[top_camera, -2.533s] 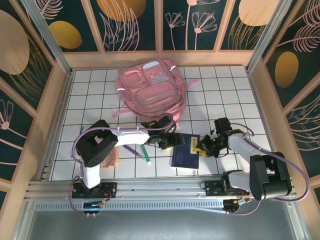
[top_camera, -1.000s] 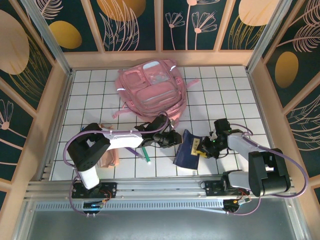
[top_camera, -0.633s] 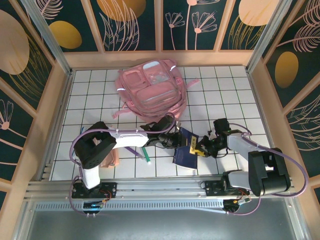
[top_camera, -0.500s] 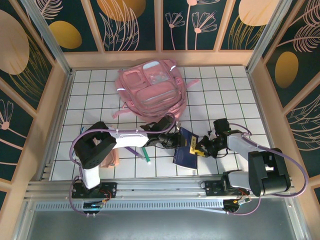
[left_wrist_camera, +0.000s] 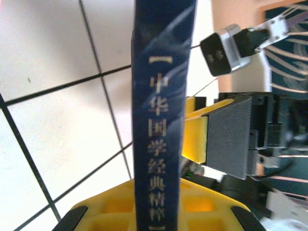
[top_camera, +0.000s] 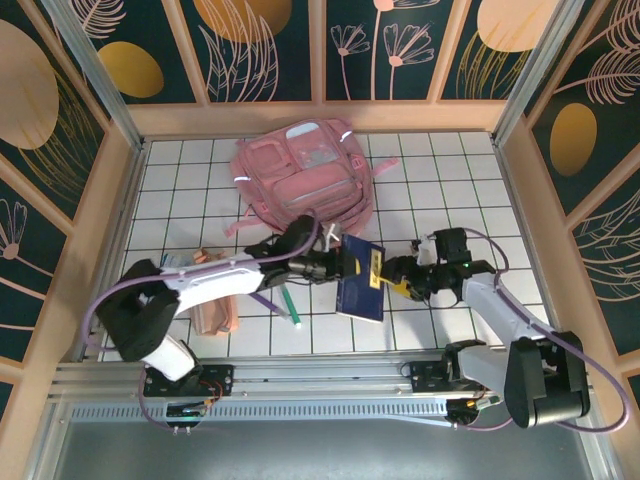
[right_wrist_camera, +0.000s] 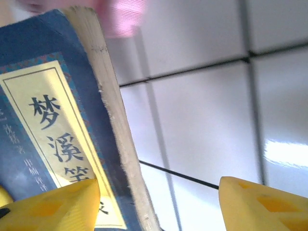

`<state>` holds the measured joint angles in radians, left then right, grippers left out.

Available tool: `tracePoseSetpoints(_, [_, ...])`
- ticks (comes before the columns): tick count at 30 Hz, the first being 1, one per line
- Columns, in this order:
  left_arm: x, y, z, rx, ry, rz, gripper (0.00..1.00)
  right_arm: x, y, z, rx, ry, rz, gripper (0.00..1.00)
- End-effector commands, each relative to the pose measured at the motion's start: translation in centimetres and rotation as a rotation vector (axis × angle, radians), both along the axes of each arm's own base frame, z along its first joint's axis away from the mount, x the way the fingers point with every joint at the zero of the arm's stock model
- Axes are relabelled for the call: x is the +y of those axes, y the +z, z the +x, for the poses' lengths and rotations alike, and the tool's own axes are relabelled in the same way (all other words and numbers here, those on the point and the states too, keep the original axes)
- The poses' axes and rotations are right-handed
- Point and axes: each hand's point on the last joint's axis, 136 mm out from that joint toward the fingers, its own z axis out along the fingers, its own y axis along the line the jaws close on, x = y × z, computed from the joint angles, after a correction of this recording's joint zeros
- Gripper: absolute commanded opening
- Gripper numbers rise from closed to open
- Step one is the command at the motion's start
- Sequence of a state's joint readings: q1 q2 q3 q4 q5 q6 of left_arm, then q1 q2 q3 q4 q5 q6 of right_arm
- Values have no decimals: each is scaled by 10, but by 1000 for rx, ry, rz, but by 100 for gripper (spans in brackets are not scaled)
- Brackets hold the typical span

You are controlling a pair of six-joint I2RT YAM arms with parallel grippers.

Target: Pack the student bag

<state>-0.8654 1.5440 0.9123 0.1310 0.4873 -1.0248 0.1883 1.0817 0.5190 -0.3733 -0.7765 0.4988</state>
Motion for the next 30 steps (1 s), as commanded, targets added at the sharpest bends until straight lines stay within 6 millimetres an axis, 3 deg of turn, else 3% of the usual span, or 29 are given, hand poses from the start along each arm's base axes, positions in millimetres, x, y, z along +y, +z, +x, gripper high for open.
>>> tracePoseSetpoints(1, [-1, 60, -8, -123, -127, -154, 0, 37, 59, -3, -192, 207, 242, 67])
tracePoseSetpoints(4, [6, 76, -12, -131, -168, -181, 0, 54, 91, -12, -267, 353, 352, 71])
tracePoseSetpoints(11, [37, 128, -10, -105, -125, -436, 0, 64, 121, -10, -321, 436, 447, 72])
tracePoseSetpoints(15, [44, 136, -12, -113, -145, -434, 0, 69, 122, -15, -328, 476, 477, 72])
tracePoseSetpoints(20, [47, 143, -10, -142, -112, -470, 0, 86, 150, -32, -384, 596, 561, 69])
tracePoseSetpoints(23, [48, 142, -5, -154, -85, -476, 0, 93, 164, -36, -384, 615, 599, 57])
tracePoseSetpoints(28, [60, 137, 6, -182, -12, -463, 1, 92, 173, -36, -380, 591, 637, 28])
tracePoseSetpoints(30, [65, 143, 7, -212, 5, -495, 1, 93, 171, -32, -357, 565, 635, 25])
